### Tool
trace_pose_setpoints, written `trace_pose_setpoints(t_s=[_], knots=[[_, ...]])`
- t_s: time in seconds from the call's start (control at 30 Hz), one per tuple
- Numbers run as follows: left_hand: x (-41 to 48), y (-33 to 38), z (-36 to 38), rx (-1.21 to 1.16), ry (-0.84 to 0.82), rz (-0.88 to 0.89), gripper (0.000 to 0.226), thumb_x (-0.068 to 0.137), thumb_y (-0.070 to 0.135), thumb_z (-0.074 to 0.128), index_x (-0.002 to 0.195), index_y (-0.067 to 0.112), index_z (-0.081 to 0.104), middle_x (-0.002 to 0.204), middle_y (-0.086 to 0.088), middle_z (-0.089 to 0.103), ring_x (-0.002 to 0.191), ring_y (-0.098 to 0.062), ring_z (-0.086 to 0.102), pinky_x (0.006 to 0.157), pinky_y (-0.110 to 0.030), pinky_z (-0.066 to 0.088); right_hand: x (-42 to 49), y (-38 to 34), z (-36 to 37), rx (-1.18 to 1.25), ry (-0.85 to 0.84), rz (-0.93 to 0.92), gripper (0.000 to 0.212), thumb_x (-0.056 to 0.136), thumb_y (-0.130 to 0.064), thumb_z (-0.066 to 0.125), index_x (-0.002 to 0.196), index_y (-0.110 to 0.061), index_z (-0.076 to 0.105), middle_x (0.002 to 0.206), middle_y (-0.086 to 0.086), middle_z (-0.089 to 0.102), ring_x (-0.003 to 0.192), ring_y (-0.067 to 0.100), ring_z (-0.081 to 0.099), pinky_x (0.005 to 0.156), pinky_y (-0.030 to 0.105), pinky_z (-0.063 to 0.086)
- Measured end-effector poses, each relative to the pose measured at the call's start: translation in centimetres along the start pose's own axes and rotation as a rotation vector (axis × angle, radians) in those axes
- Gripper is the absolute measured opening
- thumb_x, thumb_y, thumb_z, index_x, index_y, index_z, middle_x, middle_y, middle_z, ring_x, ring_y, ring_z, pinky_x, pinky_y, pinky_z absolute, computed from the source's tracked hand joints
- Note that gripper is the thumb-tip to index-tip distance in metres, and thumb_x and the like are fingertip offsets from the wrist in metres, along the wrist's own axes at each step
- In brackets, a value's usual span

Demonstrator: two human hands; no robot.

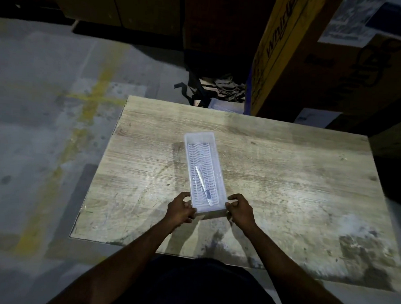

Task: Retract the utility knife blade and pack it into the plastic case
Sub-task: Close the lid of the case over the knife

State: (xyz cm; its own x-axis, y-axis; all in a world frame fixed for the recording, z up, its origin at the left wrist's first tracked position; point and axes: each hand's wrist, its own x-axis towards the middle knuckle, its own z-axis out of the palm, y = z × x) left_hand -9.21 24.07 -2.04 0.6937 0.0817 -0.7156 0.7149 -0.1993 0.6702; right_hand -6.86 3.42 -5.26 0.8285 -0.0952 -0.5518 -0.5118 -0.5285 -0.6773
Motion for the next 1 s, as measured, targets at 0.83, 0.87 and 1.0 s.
trace_pose_setpoints(t_s=[0.83, 0.87, 1.0], knots=[[3.6, -2.1, 0.1, 0.305, 0.018, 0.183, 0.080, 0.074, 0.007, 0.069, 0.141, 0.026, 0.030, 0.066, 0.005, 0.054, 0.074, -0.021, 0.060, 0.074, -0.033, 0.052, 0.4, -2.4, 0.5, -0.133, -0.059, -0.030, 0.053, 0.082, 0.002, 0.048, 0.128, -0.024, 0.047, 0.063, -0.003, 0.056, 0.056, 0.009, 0.055, 0.048, 0.022, 0.038], [3.7, -2.1, -0.1, 0.307, 0.008, 0.186, 0.082, 0.073, 0.007, 0.069, 0.142, 0.027, 0.028, 0.067, 0.003, 0.055, 0.075, -0.021, 0.060, 0.073, -0.032, 0.051, 0.5, -2.5, 0.4, -0.115, -0.062, -0.006, 0.051, 0.081, 0.002, 0.048, 0.125, -0.024, 0.048, 0.065, 0.000, 0.058, 0.058, 0.012, 0.055, 0.051, 0.025, 0.042], [3.8, -2.3, -0.1, 0.241, -0.018, 0.146, 0.064, 0.075, 0.005, 0.065, 0.131, 0.025, 0.041, 0.071, 0.001, 0.052, 0.076, -0.022, 0.058, 0.077, -0.038, 0.051, 0.6, -2.2, 0.5, -0.009, -0.067, 0.094, 0.032, 0.084, -0.005, 0.044, 0.110, -0.023, 0.051, 0.077, 0.013, 0.061, 0.058, 0.022, 0.053, 0.055, 0.034, 0.044]])
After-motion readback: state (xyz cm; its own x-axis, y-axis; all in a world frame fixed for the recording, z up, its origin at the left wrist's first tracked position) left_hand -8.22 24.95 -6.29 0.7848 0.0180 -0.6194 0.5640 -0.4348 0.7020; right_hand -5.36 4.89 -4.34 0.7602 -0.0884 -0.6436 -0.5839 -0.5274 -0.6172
